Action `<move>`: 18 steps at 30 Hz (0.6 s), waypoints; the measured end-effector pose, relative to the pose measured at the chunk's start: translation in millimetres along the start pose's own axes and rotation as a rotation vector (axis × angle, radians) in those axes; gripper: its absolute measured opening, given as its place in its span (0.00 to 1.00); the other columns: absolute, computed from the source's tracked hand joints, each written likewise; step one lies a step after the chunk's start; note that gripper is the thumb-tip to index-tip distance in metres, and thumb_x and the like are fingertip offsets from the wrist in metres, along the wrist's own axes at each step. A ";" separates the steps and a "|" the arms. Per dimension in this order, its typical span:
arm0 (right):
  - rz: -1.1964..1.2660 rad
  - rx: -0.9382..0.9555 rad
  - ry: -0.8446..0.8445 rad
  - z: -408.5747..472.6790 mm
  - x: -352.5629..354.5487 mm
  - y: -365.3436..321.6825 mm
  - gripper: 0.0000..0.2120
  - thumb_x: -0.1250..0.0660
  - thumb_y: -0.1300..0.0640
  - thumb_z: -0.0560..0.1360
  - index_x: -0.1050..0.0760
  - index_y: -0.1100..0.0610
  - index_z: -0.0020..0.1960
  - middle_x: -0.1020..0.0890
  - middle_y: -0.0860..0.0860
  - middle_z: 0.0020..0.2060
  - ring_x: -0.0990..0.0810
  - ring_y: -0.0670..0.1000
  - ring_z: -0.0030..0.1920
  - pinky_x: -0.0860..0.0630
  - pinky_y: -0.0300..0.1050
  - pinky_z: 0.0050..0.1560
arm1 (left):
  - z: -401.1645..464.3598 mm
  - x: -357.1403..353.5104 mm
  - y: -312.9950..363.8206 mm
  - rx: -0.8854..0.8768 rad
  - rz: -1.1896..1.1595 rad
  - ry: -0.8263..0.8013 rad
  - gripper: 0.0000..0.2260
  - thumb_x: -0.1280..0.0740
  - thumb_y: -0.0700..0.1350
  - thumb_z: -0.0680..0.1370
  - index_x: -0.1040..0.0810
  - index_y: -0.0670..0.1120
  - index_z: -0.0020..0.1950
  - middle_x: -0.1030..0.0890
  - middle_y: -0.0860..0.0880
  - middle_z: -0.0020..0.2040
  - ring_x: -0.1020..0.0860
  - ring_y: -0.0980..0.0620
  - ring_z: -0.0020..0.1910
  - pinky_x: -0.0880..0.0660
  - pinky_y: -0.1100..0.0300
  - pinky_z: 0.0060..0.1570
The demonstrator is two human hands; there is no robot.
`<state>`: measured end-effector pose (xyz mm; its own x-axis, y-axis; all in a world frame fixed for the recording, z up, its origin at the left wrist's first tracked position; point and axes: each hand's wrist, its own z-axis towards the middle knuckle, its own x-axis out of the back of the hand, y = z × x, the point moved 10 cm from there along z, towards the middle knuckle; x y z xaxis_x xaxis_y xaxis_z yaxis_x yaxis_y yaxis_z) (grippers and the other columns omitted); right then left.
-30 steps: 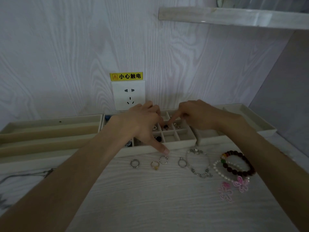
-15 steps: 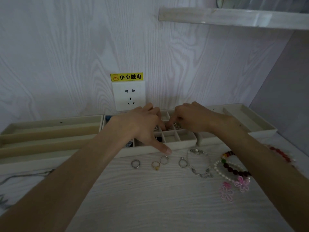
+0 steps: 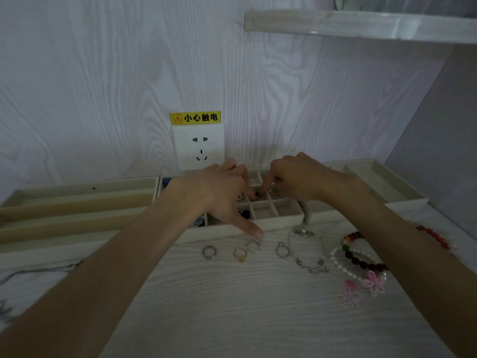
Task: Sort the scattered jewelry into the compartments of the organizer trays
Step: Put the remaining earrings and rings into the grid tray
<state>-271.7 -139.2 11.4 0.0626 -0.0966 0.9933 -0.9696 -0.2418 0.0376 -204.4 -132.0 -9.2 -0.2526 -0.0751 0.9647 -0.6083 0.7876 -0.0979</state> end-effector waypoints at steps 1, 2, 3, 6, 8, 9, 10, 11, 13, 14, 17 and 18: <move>-0.003 0.000 0.001 0.4 -0.3 -0.3 0.19 0.41 0.62 0.77 0.22 0.42 0.59 0.39 0.40 0.33 0.34 0.44 0.43 0.43 0.39 0.48 | -0.2 0.1 -0.1 -0.001 0.003 0.003 0.38 0.39 0.75 0.63 0.30 0.57 0.68 0.35 0.53 0.64 0.39 0.53 0.61 0.35 0.58 0.59; -0.005 0.000 0.001 0.7 -0.8 -0.2 0.19 0.42 0.62 0.78 0.23 0.42 0.59 0.39 0.40 0.33 0.33 0.45 0.44 0.43 0.40 0.49 | 0.1 0.2 -0.1 -0.001 0.005 0.004 0.38 0.39 0.75 0.63 0.30 0.57 0.68 0.35 0.53 0.64 0.39 0.53 0.60 0.35 0.58 0.59; -0.004 -0.002 -0.002 0.9 -1.8 -0.2 0.19 0.42 0.62 0.78 0.23 0.42 0.59 0.36 0.39 0.35 0.32 0.46 0.46 0.44 0.40 0.50 | -0.1 0.0 -0.3 0.001 0.004 0.004 0.38 0.38 0.75 0.63 0.30 0.56 0.68 0.34 0.53 0.64 0.39 0.53 0.60 0.35 0.57 0.59; 0.002 -0.002 -0.011 1.0 -3.7 0.3 0.19 0.43 0.61 0.79 0.23 0.42 0.59 0.29 0.39 0.42 0.29 0.47 0.50 0.44 0.40 0.51 | 0.0 0.3 -0.2 0.004 0.002 0.004 0.38 0.38 0.75 0.64 0.30 0.56 0.68 0.34 0.53 0.64 0.39 0.53 0.61 0.34 0.57 0.59; 0.011 0.004 -0.008 -2.1 -1.2 0.2 0.19 0.43 0.61 0.78 0.23 0.42 0.59 0.36 0.38 0.35 0.31 0.44 0.44 0.45 0.39 0.50 | -1.1 0.9 0.7 -0.001 -0.001 0.010 0.38 0.38 0.75 0.63 0.30 0.56 0.68 0.34 0.53 0.64 0.39 0.53 0.61 0.34 0.57 0.59; 0.023 0.007 -0.003 -4.8 1.4 1.0 0.19 0.43 0.61 0.78 0.23 0.42 0.59 0.38 0.39 0.33 0.33 0.42 0.39 0.44 0.39 0.49 | -1.8 1.2 1.0 -0.001 -0.007 0.013 0.38 0.38 0.75 0.63 0.30 0.56 0.68 0.34 0.53 0.64 0.39 0.53 0.61 0.34 0.56 0.60; 0.042 0.008 0.001 -8.2 4.3 2.5 0.18 0.43 0.61 0.78 0.23 0.42 0.59 0.39 0.39 0.33 0.35 0.42 0.37 0.44 0.38 0.49 | -2.8 1.6 1.4 -0.001 -0.017 0.017 0.39 0.37 0.74 0.63 0.31 0.56 0.69 0.34 0.53 0.64 0.38 0.53 0.61 0.34 0.55 0.61; 0.068 0.010 0.007 -12.1 6.8 4.0 0.17 0.42 0.60 0.78 0.23 0.42 0.58 0.38 0.38 0.33 0.34 0.42 0.37 0.43 0.38 0.49 | -4.1 2.0 1.6 0.001 -0.029 0.027 0.39 0.37 0.74 0.63 0.31 0.56 0.69 0.33 0.53 0.65 0.38 0.53 0.62 0.34 0.55 0.61; 0.125 0.011 0.015 -22.8 10.1 7.6 0.15 0.41 0.57 0.78 0.23 0.43 0.58 0.34 0.37 0.37 0.32 0.41 0.41 0.40 0.36 0.48 | -8.7 5.5 4.0 0.000 -0.053 0.057 0.38 0.36 0.73 0.64 0.32 0.56 0.70 0.33 0.54 0.66 0.38 0.53 0.62 0.34 0.55 0.62; 0.153 0.008 0.016 -27.1 10.1 9.9 0.14 0.40 0.56 0.78 0.22 0.43 0.58 0.30 0.39 0.40 0.31 0.41 0.42 0.38 0.36 0.48 | -11.2 7.4 4.5 0.002 -0.065 0.073 0.37 0.36 0.73 0.64 0.31 0.56 0.69 0.33 0.54 0.66 0.38 0.53 0.62 0.34 0.55 0.62; 0.225 -0.012 0.014 -45.4 10.0 18.5 0.14 0.39 0.59 0.78 0.22 0.44 0.58 0.28 0.39 0.41 0.30 0.40 0.39 0.33 0.37 0.47 | -20.7 17.6 8.0 0.007 -0.094 0.146 0.31 0.36 0.69 0.68 0.30 0.57 0.68 0.32 0.55 0.65 0.37 0.54 0.62 0.34 0.55 0.62; 0.241 -0.014 0.015 -52.7 10.8 20.7 0.15 0.39 0.59 0.77 0.22 0.44 0.57 0.29 0.38 0.40 0.30 0.40 0.39 0.32 0.38 0.47 | -24.4 22.0 9.3 0.006 -0.109 0.181 0.28 0.36 0.67 0.70 0.29 0.57 0.68 0.31 0.54 0.65 0.37 0.54 0.62 0.33 0.55 0.61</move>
<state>-303.5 -94.3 28.7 -0.1745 -0.1351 0.9754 -0.9593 -0.2000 -0.1993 -197.2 -111.5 17.0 -0.0457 -0.0482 0.9978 -0.6290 0.7773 0.0087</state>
